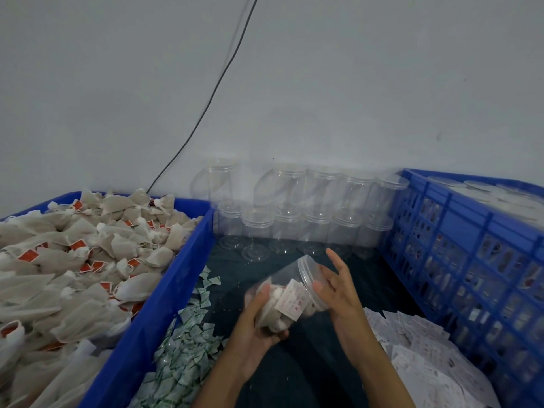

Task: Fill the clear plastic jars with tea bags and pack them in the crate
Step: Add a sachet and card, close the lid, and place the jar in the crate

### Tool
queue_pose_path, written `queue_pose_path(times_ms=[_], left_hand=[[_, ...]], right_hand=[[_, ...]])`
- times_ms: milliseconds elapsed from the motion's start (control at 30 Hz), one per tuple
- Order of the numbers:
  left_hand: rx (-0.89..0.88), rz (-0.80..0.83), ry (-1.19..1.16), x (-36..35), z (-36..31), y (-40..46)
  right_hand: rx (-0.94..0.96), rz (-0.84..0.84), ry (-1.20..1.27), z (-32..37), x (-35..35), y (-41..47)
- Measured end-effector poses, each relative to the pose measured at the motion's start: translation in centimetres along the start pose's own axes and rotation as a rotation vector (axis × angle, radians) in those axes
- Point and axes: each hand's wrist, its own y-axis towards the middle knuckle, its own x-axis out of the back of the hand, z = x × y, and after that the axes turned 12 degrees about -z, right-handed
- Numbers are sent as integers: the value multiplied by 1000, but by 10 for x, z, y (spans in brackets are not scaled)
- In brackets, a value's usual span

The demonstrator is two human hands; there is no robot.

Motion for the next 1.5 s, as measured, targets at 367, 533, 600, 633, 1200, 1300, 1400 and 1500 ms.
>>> queue_pose_path(times_ms=[367,533,600,633,1200,1300,1400,1500], left_hand=[[-12,-27,73,-1,6,0],[-130,-72,112,-5,8,-2],[-204,-115,131,-6,8,-3],[-235,-128,132,-6,8,-4],[-214,-189,-64,-7,6,4],[-100,-111,-200,-6,2,5],[36,-22,-285,-11,-2,4],[153,37,-281,-17,-1,8]], right_hand=[[-77,-50,-28,2,-4,-4],[-77,-132,102,2,-9,-6],[-104,-124,138,3,-10,-7],[-108,-115,151,4,-11,-6],[-231,-22,348,24,-14,-7],[-238,7,278,26,-21,-10],[-207,1,136,29,-23,-11],[-162,-20,45,33,-20,-11]])
